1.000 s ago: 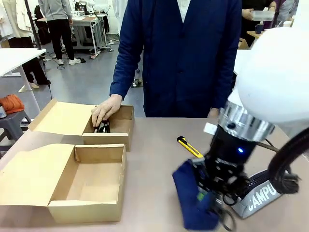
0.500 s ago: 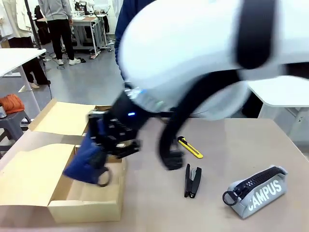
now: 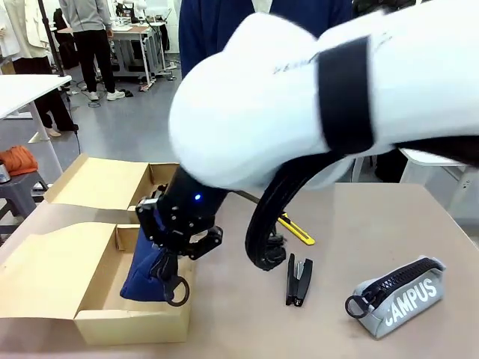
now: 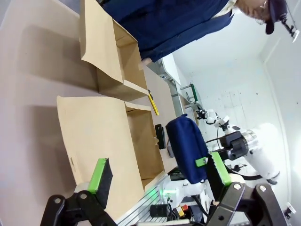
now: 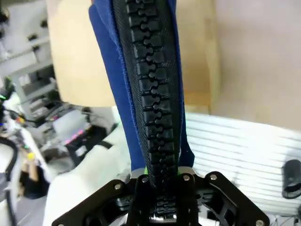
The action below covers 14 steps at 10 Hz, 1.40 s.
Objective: Place items inside the box.
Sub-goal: Pick up a Pencil pouch or Stapler and place it inside the Mailer Box closest to the robot.
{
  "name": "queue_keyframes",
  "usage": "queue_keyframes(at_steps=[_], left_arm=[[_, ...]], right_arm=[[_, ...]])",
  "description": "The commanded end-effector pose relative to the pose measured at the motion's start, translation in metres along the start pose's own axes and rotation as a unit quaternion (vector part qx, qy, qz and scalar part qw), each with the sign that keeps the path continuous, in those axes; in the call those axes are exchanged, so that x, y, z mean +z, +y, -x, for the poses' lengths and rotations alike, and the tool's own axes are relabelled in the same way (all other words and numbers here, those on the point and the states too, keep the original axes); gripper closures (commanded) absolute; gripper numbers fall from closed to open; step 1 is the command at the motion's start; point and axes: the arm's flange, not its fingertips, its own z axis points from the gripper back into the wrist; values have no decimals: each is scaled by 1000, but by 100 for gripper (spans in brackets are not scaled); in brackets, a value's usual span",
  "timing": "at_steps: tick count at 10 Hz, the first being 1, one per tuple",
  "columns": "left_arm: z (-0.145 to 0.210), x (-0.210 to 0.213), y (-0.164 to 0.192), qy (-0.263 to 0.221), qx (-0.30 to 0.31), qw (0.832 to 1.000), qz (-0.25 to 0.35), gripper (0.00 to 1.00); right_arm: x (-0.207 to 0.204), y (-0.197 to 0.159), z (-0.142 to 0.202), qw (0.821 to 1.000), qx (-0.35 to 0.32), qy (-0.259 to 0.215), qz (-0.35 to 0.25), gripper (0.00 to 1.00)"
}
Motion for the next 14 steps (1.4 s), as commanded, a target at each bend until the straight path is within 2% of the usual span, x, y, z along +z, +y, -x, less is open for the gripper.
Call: queue_keyframes(at_steps=[1,2,3,5,7,9,11,14], left_arm=[[0,0,-2,-7,-11,1000,8,0],[0,0,-2,-7,-11,1000,8,0],[0,0,-2,-7,-11,1000,8,0],[0,0,-2,-7,-11,1000,8,0],[0,0,-2,-7,-11,1000,8,0],[0,0,-2,-7,-11,1000,8,0],[0,0,-2,-7,-11,1000,8,0],[0,0,-2,-7,-11,1000,8,0]], right_arm=[[-23,44,-30,998,19,-18,55,93],[-37,50,-32,997,31,-22,63,93],[-48,53,-31,996,20,-41,74,93],[-70,58,-35,995,-3,-50,89,93],[-102,60,-37,993,-11,-23,113,93],[-127,58,-47,989,-29,-22,143,93],[-140,51,-56,987,-50,-23,154,93],[-137,48,-62,988,-58,-10,140,93]])
